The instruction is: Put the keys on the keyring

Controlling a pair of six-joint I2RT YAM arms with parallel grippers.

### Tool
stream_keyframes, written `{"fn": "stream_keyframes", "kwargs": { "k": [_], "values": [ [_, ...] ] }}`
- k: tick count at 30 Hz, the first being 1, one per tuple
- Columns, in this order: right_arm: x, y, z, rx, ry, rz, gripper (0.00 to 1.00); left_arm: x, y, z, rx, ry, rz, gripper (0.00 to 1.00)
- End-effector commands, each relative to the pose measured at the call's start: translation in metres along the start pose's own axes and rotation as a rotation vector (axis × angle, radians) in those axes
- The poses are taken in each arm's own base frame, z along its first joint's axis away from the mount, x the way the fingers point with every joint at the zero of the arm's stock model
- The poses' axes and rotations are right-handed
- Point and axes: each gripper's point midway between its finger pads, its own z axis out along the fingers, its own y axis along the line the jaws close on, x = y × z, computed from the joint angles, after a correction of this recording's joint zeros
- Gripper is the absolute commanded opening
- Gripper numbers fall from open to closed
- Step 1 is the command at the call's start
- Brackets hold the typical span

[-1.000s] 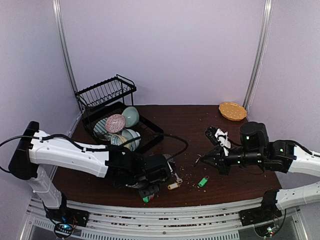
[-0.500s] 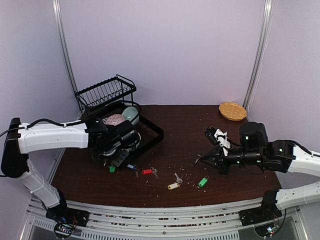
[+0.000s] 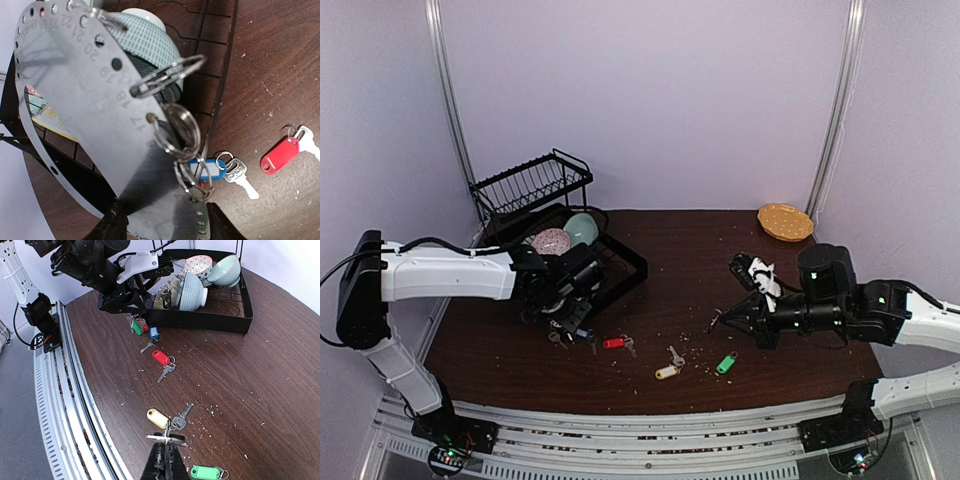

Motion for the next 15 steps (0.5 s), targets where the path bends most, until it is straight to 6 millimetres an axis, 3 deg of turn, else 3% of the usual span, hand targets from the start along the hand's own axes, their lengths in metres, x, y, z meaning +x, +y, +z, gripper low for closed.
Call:
{"fn": "stream_keyframes", "kwargs": {
  "k": [1, 7, 15],
  "values": [
    [-0.008, -0.002, -0.002, 0.006, -0.018, -0.010, 0.00, -0.001, -0.010, 0.011, 0.049, 0.001, -0.005, 0.37],
    [-0.007, 0.000, 0.000, -0.003, -0.016, -0.011, 0.00, -0.003, -0.012, 0.005, 0.080, -0.013, -0.029, 0.60],
    [-0.007, 0.001, 0.001, -0.010, -0.012, -0.009, 0.00, -0.023, -0.008, -0.015, 0.112, -0.097, -0.047, 0.75]
  ]
}}
